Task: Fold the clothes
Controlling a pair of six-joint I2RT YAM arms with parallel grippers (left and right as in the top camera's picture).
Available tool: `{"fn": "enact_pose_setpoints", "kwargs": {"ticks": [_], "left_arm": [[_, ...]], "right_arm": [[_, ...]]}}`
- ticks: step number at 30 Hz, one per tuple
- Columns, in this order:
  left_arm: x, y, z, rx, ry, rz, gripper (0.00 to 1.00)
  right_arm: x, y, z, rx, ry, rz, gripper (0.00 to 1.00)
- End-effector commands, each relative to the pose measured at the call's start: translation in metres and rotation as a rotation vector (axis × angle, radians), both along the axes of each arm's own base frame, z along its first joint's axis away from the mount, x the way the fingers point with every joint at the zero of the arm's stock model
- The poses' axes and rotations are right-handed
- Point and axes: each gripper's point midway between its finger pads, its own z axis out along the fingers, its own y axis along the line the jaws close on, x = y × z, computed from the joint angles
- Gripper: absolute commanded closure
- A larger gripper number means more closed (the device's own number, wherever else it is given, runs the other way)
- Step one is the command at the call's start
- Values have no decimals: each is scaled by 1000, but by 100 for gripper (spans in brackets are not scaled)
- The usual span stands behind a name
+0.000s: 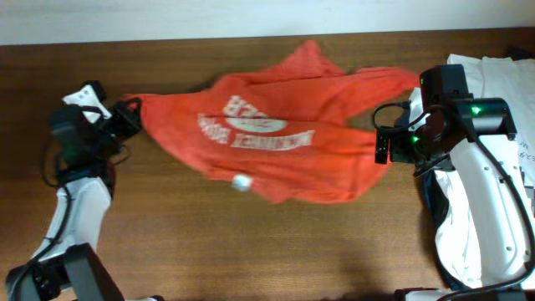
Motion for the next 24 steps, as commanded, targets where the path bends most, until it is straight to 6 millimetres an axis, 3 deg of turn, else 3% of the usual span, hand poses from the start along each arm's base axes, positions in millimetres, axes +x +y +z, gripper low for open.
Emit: {"fn": "enact_pose_setpoints", "kwargs": {"ticks": [1, 2, 3, 6, 7, 9, 11, 14, 15, 17, 18, 19, 21, 24], "left_arm": [[-23, 2, -35, 153, 180, -21, 44], [-44, 0, -63, 188, 324, -22, 3], [-68, -12, -85, 165, 462, -51, 1], [-125, -58, -119, 119, 722, -175, 1], [-133, -75, -128, 113, 746, -201, 1], [-129, -97, -147, 171, 700, -199, 1], [-127, -87, -155, 241, 712, -88, 1], [-111, -87, -155, 240, 659, -74, 1], [-106, -88, -160, 242, 651, -77, 21], [-101, -92, -178, 234, 664, -90, 32], [-98, -95, -183, 218, 660, -106, 64], [-97, -96, -183, 217, 657, -107, 85], [-92, -87, -180, 220, 640, -80, 100], [-75, -26, -147, 231, 587, 32, 100]], "right_arm": [[0, -4, 6, -18, -20, -1, 1], [0, -4, 6, -18, -20, -1, 1], [0, -4, 6, -18, -20, -1, 1], [-2, -4, 6, -18, -15, -1, 1], [-2, -4, 5, -18, -12, 0, 1], [-5, -4, 5, -18, -2, -1, 1], [-7, -4, 4, -18, 9, -1, 1], [-8, -4, 4, -18, 12, -1, 1], [-8, -4, 4, -18, 12, -1, 1], [-8, -4, 4, -18, 13, -1, 2], [-8, -4, 4, -18, 12, -1, 1], [-8, -4, 4, -18, 12, -1, 1], [-8, -4, 4, -18, 12, -1, 1], [-8, -7, 4, -36, 12, -5, 1]]}}
